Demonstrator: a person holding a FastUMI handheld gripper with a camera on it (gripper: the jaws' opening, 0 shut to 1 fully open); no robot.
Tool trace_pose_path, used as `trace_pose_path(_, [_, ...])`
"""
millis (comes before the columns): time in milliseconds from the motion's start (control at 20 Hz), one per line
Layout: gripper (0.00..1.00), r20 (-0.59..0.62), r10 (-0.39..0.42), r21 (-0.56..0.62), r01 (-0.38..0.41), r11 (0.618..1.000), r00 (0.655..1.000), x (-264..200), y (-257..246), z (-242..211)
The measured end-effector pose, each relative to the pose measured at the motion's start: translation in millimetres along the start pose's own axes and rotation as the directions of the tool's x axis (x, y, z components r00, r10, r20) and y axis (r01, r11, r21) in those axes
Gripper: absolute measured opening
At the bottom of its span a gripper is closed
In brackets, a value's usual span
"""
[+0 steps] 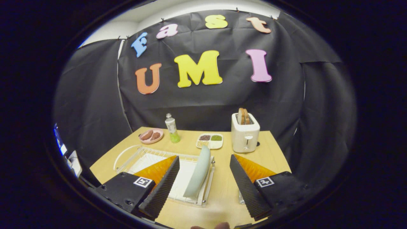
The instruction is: Take the plate from the dish rack, then take the spoon from the basket and place it into the plate.
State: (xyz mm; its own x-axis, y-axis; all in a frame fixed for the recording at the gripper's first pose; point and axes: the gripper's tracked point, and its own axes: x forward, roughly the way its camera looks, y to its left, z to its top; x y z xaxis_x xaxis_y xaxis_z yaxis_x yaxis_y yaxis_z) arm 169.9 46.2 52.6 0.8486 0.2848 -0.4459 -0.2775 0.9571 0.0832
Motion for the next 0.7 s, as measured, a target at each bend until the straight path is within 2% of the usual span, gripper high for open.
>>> trace_pose_path(350, [1.00,-0.182,0.021,0.060,-0.010,0.998,0.983,57,13,-22])
trace_pose_path(450, [0.95,-0.217,0.030,0.075,-0.014,0.997,0.976,69,20,-27])
trace_pose_path(700, [0.73,-0.259,-0.015,0.079,0.037,0.996,0.966,87,22,-37])
